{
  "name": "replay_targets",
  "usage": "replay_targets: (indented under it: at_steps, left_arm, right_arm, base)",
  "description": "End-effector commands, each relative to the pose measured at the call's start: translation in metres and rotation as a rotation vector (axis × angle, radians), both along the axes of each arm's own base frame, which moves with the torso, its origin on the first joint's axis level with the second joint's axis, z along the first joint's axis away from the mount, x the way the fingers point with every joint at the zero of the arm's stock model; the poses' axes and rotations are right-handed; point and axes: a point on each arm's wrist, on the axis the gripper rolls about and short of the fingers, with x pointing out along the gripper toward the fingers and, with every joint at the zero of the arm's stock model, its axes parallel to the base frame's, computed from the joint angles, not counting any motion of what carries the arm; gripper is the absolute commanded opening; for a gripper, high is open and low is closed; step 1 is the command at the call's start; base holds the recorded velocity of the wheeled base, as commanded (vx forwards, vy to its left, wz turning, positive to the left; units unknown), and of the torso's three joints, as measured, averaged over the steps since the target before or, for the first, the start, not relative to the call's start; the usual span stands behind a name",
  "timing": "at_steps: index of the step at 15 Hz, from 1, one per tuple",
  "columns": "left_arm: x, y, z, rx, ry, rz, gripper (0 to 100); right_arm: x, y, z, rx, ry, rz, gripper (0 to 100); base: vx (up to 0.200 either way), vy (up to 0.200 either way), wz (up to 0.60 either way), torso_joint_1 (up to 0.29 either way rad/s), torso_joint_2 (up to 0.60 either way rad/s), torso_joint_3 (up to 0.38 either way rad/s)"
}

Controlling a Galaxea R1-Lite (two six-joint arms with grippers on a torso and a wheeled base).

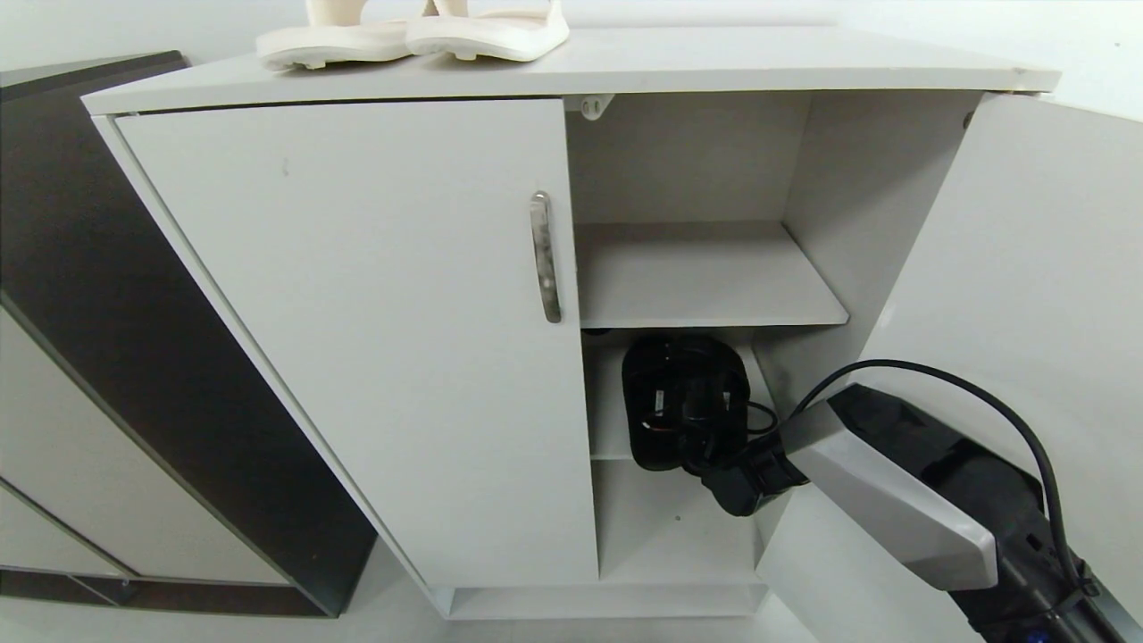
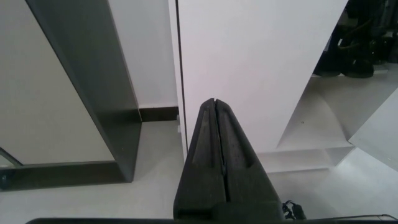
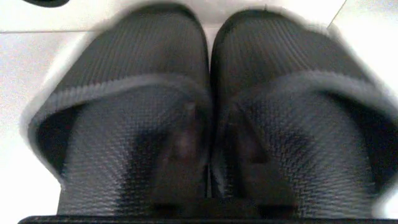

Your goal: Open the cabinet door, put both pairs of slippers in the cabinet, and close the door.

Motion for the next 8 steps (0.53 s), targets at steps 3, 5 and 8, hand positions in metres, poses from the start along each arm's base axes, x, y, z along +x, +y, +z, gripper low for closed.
replay_targets:
  at_steps: [3,5,8]
  left_arm:
    - [0.0,0.0,0.0,0.0,0.001,0.0,0]
    - [0.0,0.0,0.0,0.001,0.0,0.0,0]
    - [0.0,0.0,0.0,0.0,0.002,0.0,0]
  right_arm:
    - [-0.009,0.0,0.0,-0.013,0.019,0.001,100]
    - [-0.033,-0.001,0.013,-0.016,0.022,0.021,100]
    - [-0.08,-0.006,0.036,0.002,-0.019,0.036,100]
  base:
    - [0.0,0.0,0.0,0.0,0.0,0.0]
    - [0.0,0.0,0.0,0.0,0.0,0.0]
    - [0.0,0.0,0.0,0.0,0.0,0.0]
